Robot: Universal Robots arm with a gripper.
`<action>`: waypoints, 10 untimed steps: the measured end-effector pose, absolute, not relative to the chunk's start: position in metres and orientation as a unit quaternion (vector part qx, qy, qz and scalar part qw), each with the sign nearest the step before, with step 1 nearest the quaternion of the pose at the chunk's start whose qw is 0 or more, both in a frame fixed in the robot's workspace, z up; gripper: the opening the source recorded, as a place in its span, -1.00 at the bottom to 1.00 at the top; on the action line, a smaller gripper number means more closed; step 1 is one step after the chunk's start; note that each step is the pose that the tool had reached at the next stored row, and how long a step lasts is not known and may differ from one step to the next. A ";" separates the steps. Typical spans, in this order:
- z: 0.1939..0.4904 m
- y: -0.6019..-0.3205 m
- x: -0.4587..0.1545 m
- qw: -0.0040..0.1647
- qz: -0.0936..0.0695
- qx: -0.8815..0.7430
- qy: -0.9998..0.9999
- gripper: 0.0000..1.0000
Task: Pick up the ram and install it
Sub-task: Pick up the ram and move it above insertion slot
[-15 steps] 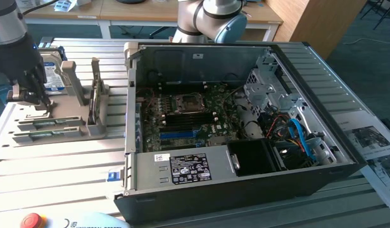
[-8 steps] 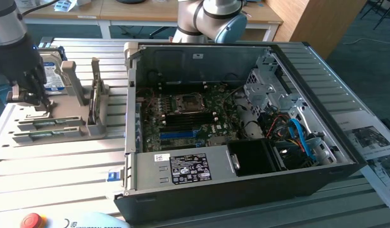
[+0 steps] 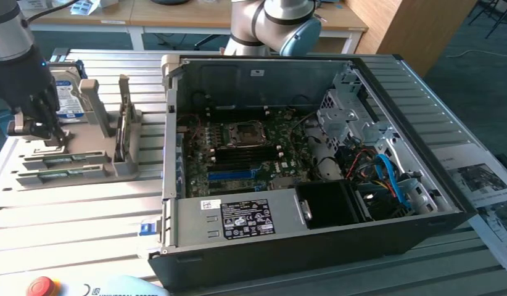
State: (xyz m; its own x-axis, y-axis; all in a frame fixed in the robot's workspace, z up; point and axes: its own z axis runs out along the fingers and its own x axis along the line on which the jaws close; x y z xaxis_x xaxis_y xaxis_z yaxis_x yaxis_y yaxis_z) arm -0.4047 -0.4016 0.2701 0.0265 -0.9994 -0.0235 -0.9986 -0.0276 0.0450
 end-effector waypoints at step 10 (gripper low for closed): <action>0.258 -0.403 -0.405 0.008 -0.024 0.716 -0.697 -0.52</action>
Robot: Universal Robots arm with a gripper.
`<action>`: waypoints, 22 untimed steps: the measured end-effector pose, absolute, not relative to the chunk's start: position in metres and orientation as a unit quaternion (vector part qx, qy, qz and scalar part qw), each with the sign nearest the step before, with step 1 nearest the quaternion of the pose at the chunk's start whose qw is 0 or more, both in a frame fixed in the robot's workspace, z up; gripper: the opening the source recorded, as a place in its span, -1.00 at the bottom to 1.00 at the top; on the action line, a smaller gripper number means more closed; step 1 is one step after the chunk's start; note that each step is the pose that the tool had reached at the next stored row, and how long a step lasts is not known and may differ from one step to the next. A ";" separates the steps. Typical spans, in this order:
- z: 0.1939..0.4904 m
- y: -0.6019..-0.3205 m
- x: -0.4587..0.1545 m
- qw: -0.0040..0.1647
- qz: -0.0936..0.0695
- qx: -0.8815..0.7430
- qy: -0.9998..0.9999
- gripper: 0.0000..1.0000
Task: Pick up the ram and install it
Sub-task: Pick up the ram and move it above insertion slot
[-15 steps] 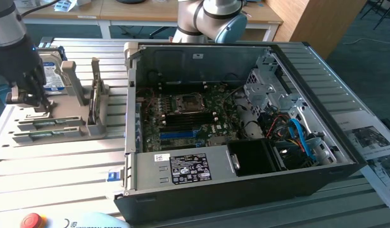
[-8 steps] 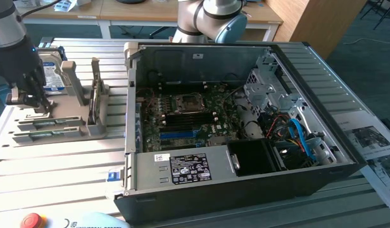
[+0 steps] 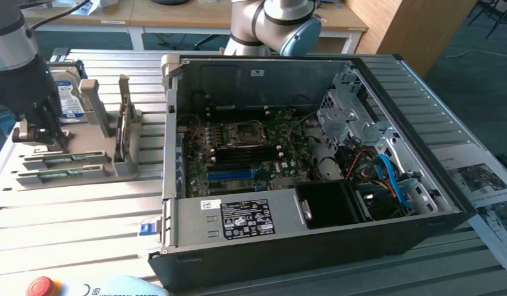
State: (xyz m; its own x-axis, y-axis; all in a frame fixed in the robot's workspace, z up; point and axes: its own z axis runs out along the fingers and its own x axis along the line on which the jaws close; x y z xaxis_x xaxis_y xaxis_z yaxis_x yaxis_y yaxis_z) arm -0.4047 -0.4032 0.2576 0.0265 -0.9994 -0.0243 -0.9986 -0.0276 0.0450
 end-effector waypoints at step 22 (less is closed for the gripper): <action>0.240 -0.405 -0.398 0.008 -0.025 0.716 -0.697 -0.52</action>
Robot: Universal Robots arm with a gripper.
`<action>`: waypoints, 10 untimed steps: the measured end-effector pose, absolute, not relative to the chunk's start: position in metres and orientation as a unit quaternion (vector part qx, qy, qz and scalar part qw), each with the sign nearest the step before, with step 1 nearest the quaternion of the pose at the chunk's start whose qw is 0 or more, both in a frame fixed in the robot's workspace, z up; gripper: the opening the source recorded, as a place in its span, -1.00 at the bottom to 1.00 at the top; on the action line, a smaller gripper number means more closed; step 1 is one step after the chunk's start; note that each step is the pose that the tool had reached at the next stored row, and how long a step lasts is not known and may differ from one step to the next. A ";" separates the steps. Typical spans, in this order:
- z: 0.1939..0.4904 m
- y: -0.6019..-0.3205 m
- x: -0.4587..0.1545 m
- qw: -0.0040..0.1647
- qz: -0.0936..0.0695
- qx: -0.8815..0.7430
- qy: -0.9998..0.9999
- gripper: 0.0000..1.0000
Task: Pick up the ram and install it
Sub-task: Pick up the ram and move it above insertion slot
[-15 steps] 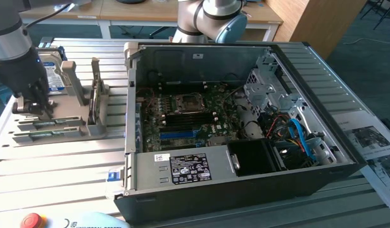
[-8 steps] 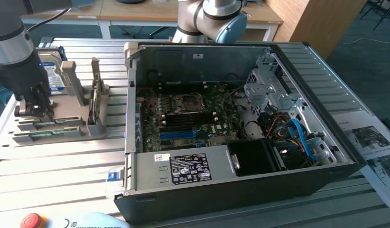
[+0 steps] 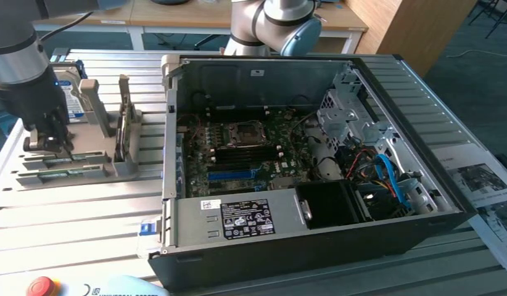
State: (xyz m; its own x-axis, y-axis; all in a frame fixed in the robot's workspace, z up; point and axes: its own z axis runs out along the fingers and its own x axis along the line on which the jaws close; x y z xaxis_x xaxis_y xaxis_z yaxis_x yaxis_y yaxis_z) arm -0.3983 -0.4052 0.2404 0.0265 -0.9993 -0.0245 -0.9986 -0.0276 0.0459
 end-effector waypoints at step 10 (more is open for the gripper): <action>0.240 -0.407 -0.395 0.008 -0.025 0.716 -0.697 -0.52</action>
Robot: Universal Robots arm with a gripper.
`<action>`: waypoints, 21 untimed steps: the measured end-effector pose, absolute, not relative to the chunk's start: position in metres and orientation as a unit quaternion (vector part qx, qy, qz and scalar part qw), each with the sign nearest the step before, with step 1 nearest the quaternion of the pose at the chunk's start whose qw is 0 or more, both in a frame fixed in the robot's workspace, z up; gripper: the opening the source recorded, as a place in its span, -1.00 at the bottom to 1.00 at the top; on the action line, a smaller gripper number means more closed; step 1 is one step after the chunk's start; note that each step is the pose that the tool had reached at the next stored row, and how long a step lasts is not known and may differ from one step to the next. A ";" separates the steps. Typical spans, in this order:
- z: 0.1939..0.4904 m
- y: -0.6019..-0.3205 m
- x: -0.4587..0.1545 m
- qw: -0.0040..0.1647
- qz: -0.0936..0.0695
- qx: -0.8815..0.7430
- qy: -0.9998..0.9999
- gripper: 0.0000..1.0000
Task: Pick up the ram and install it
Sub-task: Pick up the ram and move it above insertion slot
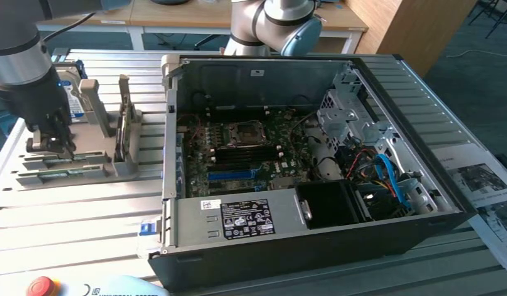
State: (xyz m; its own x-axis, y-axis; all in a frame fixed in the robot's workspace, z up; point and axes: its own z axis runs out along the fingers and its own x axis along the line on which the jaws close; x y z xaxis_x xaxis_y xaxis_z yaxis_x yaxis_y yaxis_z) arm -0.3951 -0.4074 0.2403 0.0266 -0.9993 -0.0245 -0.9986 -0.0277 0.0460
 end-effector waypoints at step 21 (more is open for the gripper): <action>0.225 -0.417 -0.395 0.008 -0.025 0.716 -0.697 -0.52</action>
State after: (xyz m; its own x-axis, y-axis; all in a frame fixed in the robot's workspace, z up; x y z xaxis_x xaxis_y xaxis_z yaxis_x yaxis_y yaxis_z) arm -0.3952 -0.4167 0.2253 0.0265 -0.9993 -0.0246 -0.9986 -0.0276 0.0460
